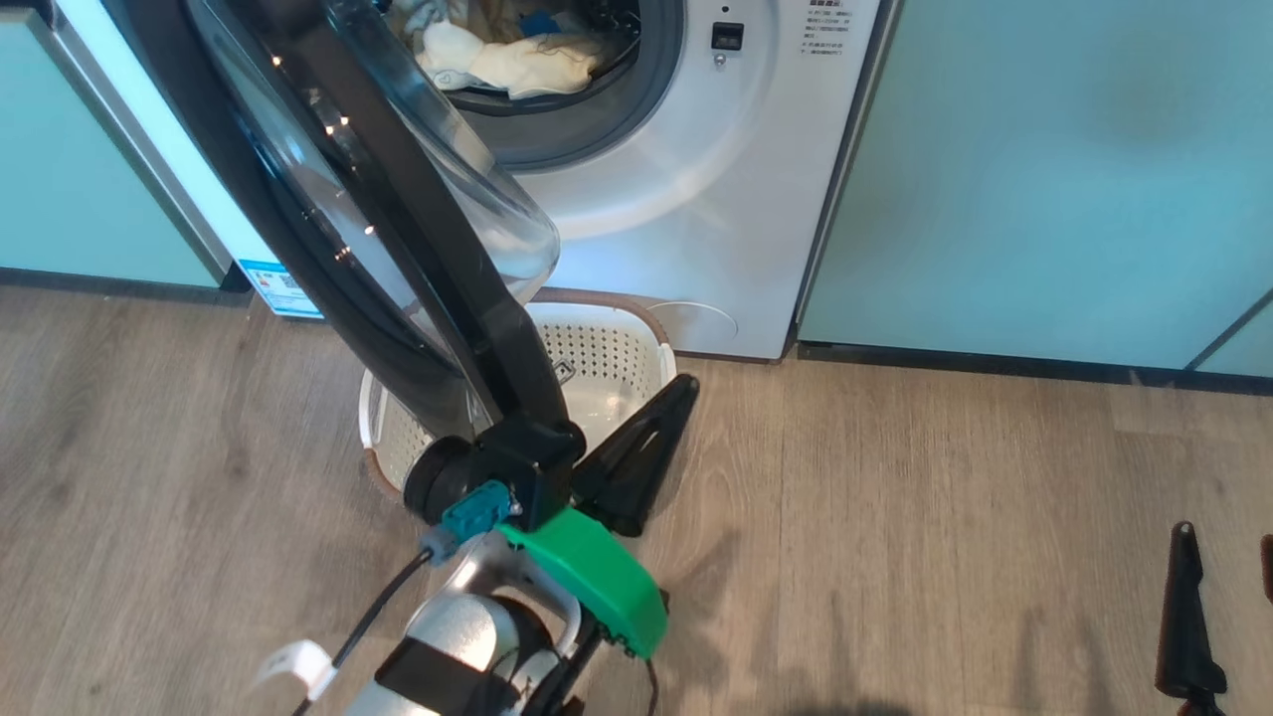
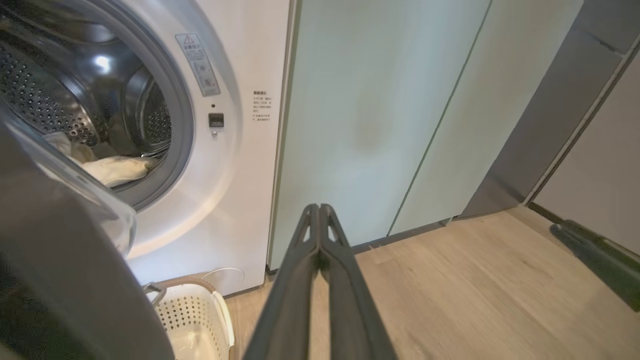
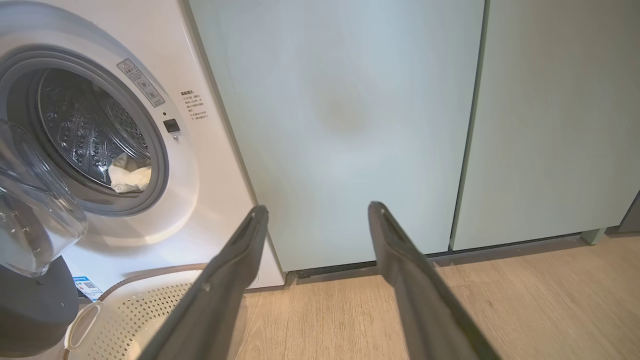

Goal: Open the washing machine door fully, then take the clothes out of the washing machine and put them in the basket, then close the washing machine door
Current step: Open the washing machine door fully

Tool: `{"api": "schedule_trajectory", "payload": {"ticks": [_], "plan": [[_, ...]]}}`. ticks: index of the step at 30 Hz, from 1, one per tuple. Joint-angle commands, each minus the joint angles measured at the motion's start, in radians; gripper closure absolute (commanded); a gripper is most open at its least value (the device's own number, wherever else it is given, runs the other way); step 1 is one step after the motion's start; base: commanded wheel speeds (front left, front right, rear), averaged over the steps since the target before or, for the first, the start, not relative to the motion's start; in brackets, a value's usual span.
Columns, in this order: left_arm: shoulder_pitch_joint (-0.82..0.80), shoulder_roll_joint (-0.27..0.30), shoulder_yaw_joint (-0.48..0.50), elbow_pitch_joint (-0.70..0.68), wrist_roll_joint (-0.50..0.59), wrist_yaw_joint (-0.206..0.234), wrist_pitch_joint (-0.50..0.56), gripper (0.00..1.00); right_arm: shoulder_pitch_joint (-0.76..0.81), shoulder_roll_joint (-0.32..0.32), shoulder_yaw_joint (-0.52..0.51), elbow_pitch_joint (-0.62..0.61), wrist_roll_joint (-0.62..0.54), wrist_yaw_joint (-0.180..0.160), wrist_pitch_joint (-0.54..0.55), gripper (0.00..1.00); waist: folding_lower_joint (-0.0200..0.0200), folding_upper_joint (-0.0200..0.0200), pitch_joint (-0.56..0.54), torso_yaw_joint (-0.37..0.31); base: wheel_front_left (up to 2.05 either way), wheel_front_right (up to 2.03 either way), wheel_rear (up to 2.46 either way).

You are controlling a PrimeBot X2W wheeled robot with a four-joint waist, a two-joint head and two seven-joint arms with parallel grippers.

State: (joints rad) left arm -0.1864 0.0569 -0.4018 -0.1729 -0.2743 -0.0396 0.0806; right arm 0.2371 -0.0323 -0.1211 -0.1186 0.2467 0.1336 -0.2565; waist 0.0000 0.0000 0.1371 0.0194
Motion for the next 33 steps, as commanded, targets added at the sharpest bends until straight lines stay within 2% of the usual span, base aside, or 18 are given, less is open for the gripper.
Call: {"api": "schedule_trajectory", "payload": {"ticks": [1, 15, 24, 33], "plan": [[-0.04, 0.011, 0.035, -0.021, 0.016, 0.009, 0.003, 1.0, -0.046, -0.018, 0.023, -0.028, 0.01, -0.003, -0.005, 0.0, 0.0, 0.0, 0.002, -0.002, 0.0, 0.0, 0.0], [-0.081, 0.044, 0.091, 0.081, 0.046, 0.06, -0.034, 1.0, -0.055, -0.018, 0.019, -0.018, 0.02, -0.003, -0.005, 0.0, 0.0, 0.0, 0.014, -0.009, 0.0, 0.0, 0.0], [-0.083, 0.05, 0.105, 0.089, 0.039, 0.075, -0.043, 1.0, -0.058, -0.018, 0.012, -0.015, 0.023, -0.003, -0.005, 0.0, 0.0, 0.0, 0.021, 0.003, 0.0, 0.0, 0.0], [-0.086, 0.048, 0.097, 0.089, 0.035, 0.08, -0.052, 1.0, -0.061, -0.018, 0.006, -0.014, 0.02, -0.003, -0.005, 0.0, 0.0, 0.0, 0.03, 0.045, 0.0, 0.0, 0.0]]}}
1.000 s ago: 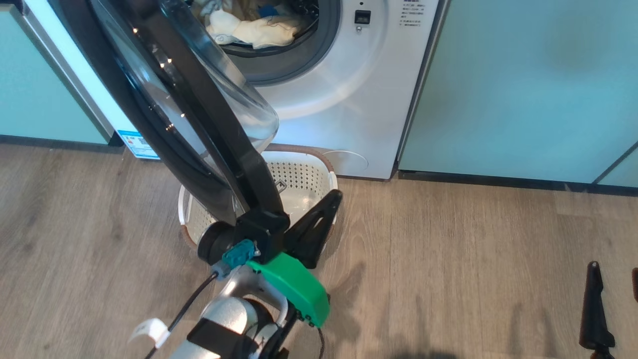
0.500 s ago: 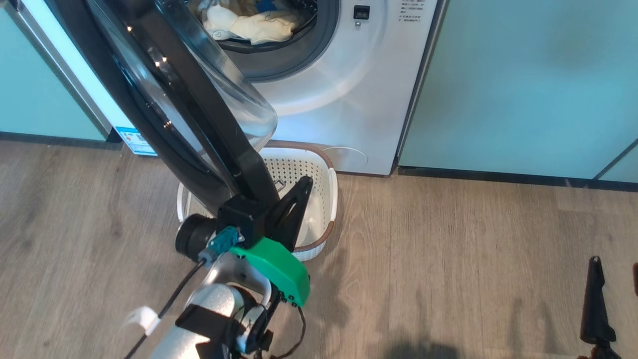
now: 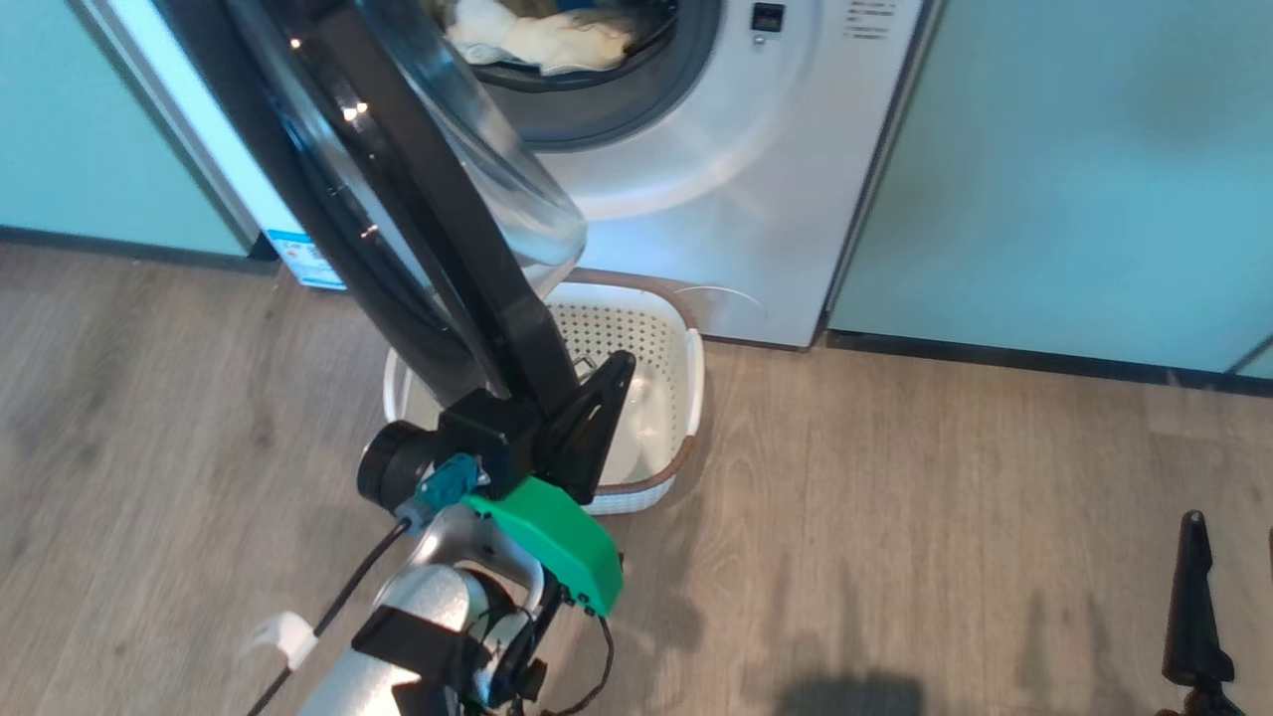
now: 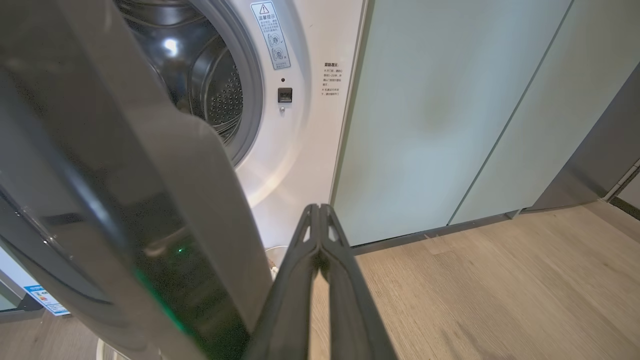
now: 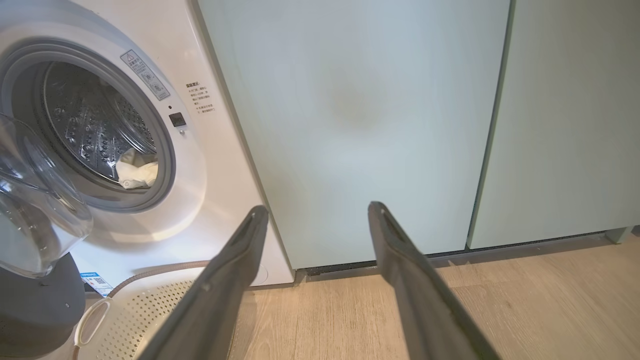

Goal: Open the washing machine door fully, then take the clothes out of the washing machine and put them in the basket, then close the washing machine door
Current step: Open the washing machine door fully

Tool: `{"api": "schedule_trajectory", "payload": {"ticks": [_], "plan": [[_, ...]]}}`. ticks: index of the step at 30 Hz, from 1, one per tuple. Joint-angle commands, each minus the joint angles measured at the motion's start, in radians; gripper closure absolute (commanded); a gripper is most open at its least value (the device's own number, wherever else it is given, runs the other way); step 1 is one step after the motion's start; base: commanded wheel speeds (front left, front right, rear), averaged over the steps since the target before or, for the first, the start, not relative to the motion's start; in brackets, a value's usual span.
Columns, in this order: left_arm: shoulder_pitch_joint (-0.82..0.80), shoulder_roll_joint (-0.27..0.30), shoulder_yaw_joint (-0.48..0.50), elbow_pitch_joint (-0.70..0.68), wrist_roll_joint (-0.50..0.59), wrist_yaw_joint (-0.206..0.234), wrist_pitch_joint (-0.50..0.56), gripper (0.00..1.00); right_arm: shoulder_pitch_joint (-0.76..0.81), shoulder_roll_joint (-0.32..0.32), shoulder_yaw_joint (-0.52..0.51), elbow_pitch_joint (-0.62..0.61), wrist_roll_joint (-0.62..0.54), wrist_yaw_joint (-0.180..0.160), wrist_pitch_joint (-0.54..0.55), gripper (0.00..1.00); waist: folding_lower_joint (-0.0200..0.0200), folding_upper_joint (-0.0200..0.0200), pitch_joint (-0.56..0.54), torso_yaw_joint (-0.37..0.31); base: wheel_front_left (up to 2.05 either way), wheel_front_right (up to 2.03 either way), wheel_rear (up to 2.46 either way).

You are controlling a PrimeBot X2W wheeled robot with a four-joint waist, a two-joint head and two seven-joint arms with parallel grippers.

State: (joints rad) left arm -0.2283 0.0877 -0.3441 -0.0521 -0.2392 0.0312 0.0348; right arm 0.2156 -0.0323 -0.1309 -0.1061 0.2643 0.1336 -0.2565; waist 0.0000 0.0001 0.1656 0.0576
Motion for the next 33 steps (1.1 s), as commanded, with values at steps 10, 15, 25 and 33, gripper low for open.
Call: {"api": "schedule_trajectory", "payload": {"ticks": [10, 15, 25, 33], "plan": [[-0.035, 0.004, 0.02, -0.029, -0.013, 0.023, -0.031, 1.0, -0.038, -0.018, 0.005, -0.028, -0.012, -0.003, -0.005, 0.0, 0.0, -0.0001, 0.008, 0.102, 0.0, 0.0, 0.0], [-0.018, -0.002, 0.005, -0.036, -0.018, 0.028, -0.046, 1.0, -0.036, -0.018, 0.005, -0.028, -0.02, -0.003, -0.005, 0.0, 0.0, -0.0001, 0.007, 0.158, 0.0, 0.0, 0.0], [0.006, -0.001, -0.003, -0.041, -0.016, 0.048, -0.068, 1.0, -0.024, -0.018, 0.001, -0.026, -0.033, -0.003, -0.005, 0.0, 0.0, -0.0001, 0.001, 0.26, 0.0, 0.0, 0.0], [0.028, 0.007, 0.002, -0.04, -0.01, 0.07, -0.088, 1.0, -0.015, -0.018, -0.001, -0.026, -0.037, -0.003, -0.005, 0.0, 0.0, -0.0001, -0.005, 0.34, 0.0, 0.0, 0.0]]}}
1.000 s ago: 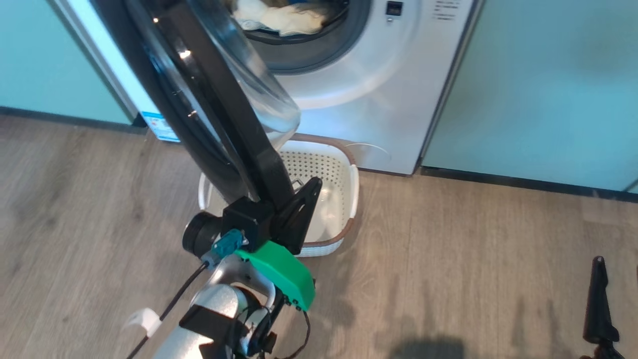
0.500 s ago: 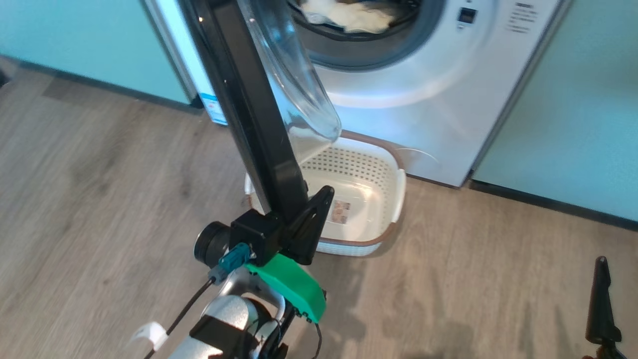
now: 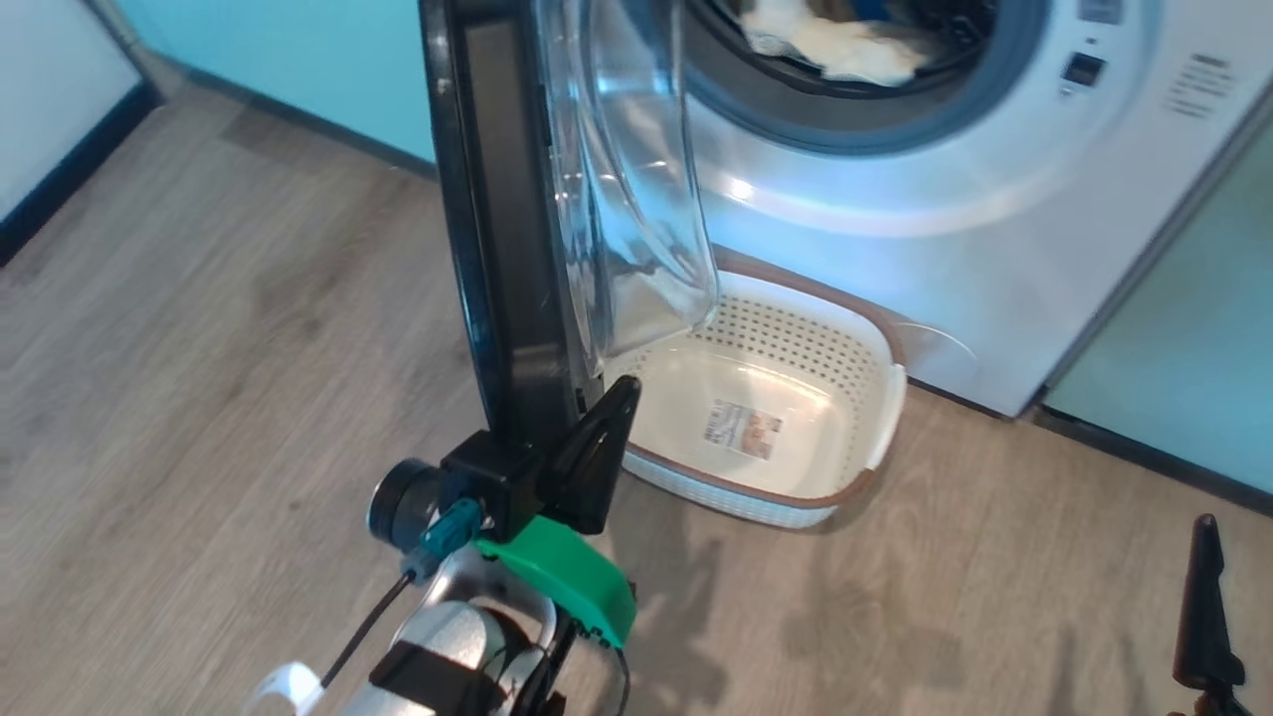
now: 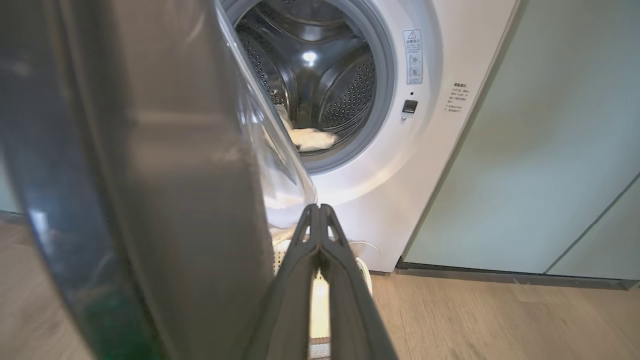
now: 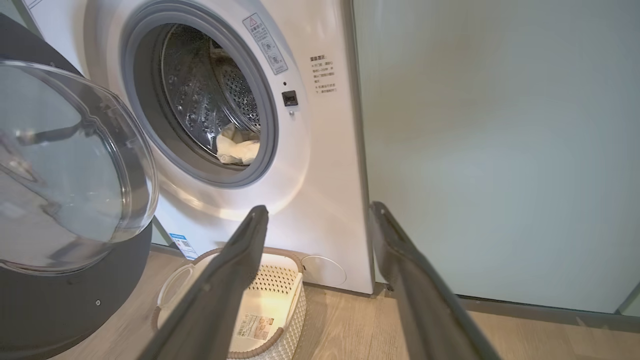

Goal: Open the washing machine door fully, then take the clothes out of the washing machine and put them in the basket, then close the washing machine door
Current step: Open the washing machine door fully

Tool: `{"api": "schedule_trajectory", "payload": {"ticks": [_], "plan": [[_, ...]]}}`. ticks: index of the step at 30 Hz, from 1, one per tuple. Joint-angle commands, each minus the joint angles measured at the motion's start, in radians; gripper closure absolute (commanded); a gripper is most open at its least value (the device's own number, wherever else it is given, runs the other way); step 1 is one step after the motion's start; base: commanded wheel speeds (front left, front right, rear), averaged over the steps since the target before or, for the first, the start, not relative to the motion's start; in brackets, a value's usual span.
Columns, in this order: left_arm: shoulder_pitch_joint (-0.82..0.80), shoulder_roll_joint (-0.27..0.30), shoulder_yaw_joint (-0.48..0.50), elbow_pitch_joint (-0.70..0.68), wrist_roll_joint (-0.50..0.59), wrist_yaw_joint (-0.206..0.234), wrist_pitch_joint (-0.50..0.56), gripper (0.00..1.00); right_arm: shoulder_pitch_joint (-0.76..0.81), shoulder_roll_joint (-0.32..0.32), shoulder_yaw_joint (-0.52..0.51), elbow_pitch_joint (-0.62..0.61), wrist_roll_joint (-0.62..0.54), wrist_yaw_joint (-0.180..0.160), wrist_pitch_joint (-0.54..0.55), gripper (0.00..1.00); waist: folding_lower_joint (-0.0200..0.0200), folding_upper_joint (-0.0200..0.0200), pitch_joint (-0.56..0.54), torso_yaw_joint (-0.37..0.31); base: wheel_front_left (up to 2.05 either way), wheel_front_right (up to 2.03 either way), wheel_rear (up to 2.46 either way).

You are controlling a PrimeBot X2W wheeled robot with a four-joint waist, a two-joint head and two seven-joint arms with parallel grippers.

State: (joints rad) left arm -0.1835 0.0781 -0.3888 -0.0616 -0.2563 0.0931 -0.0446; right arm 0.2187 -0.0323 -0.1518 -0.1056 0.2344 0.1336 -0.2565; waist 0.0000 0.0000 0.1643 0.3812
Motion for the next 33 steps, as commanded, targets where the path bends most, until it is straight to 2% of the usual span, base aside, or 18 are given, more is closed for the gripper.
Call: {"api": "schedule_trajectory", "payload": {"ticks": [1, 7, 22, 33], "plan": [[-0.013, 0.019, 0.051, -0.03, 0.009, 0.013, -0.012, 1.0, -0.016, -0.018, 0.021, -0.026, -0.009, -0.003, -0.005, 0.0, 0.0, 0.0, -0.003, 0.024, 0.0, 0.0, 0.0], [0.006, 0.033, 0.082, -0.022, 0.012, 0.043, -0.038, 1.0, -0.013, -0.018, 0.018, -0.027, -0.011, -0.003, -0.005, 0.0, 0.0, 0.0, 0.0, 0.064, 0.0, 0.0, 0.0], [0.041, 0.079, 0.22, 0.027, 0.0, 0.13, -0.148, 1.0, -0.014, -0.018, 0.011, -0.023, -0.019, -0.003, -0.005, 0.0, 0.0, 0.0, 0.009, 0.088, 0.0, 0.0, 0.0], [0.012, 0.097, 0.325, 0.122, -0.02, 0.149, -0.211, 1.0, -0.008, -0.018, 0.009, -0.018, -0.037, -0.003, -0.005, 0.0, 0.0, 0.0, 0.017, 0.1, 0.0, 0.0, 0.0]]}}
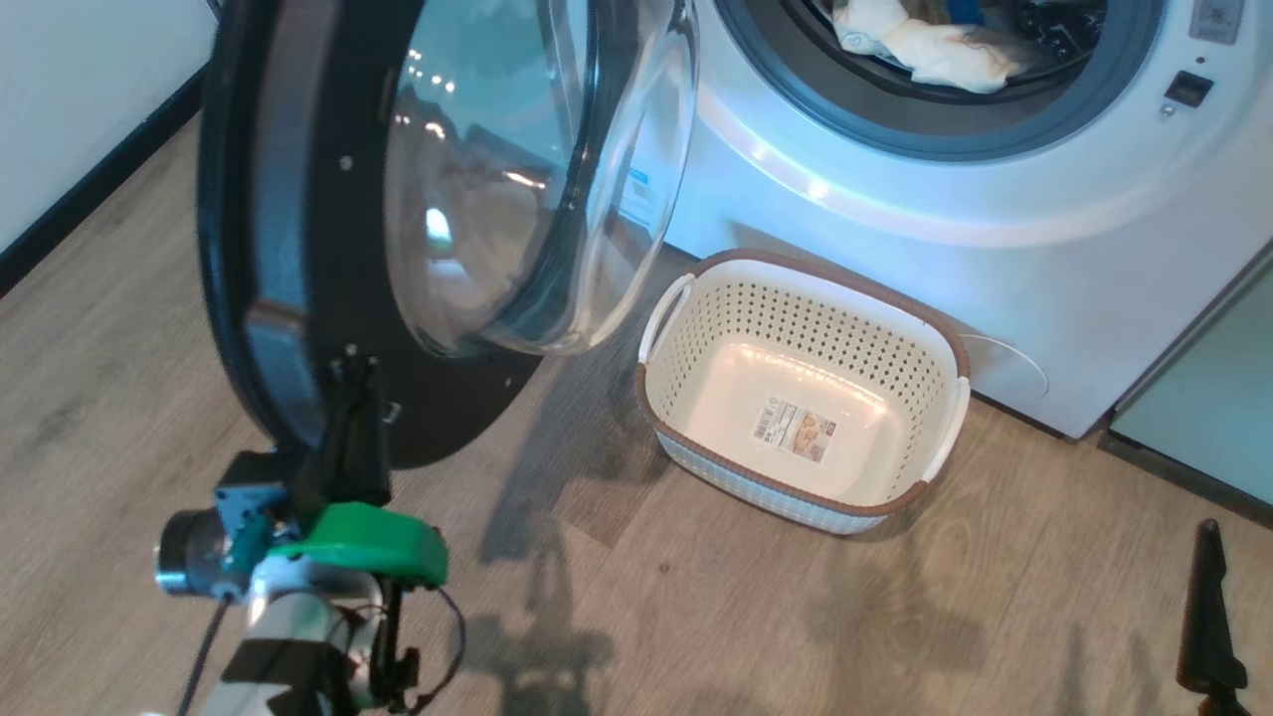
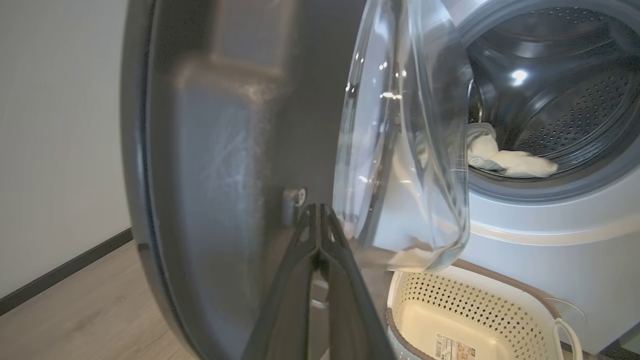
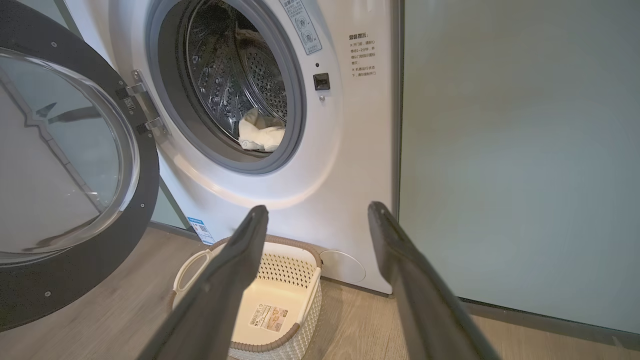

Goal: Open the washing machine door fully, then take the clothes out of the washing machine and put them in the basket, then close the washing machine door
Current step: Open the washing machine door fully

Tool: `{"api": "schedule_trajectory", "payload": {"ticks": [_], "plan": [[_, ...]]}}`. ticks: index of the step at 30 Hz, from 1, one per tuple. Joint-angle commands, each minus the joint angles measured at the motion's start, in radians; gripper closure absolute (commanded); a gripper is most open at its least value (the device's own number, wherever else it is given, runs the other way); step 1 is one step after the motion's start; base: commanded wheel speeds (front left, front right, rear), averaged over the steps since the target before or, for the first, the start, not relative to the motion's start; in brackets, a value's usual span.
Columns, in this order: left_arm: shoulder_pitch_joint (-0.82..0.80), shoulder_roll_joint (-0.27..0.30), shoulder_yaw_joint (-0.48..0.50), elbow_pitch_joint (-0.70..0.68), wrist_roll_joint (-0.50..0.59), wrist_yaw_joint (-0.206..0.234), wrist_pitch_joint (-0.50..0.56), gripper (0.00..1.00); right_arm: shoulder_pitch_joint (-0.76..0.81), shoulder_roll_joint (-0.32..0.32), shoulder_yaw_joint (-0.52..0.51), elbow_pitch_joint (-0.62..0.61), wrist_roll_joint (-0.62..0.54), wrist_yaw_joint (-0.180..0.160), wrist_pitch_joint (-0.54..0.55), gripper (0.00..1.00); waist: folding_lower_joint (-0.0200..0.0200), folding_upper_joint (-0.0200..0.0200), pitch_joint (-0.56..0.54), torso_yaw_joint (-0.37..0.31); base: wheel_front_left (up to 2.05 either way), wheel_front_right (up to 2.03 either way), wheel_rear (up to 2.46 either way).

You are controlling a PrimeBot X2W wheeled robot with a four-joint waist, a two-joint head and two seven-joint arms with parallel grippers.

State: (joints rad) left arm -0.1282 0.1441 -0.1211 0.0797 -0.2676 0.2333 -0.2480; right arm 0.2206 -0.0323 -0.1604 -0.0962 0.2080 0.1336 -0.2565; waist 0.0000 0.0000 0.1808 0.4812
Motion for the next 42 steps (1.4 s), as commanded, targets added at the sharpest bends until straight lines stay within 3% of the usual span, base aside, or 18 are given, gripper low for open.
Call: {"api": "schedule_trajectory", "payload": {"ticks": [1, 23, 42], "plan": [[-0.048, 0.032, 0.07, -0.008, -0.01, 0.008, -0.01, 1.0, -0.009, -0.018, 0.018, -0.028, -0.012, -0.003, -0.005, 0.0, 0.0, 0.0, 0.001, 0.001, 0.0, 0.0, 0.0], [-0.168, -0.035, 0.358, 0.115, 0.114, -0.126, -0.014, 1.0, -0.007, -0.018, 0.002, -0.039, -0.062, -0.003, -0.005, 0.0, 0.0, 0.0, 0.051, 0.015, 0.0, 0.0, 0.0], [-0.298, -0.038, 0.544, 0.311, 0.191, -0.21, -0.014, 1.0, -0.021, -0.031, -0.007, -0.041, -0.086, -0.003, -0.005, 0.0, 0.0, 0.0, 0.111, -0.007, 0.0, 0.0, 0.0]]}}
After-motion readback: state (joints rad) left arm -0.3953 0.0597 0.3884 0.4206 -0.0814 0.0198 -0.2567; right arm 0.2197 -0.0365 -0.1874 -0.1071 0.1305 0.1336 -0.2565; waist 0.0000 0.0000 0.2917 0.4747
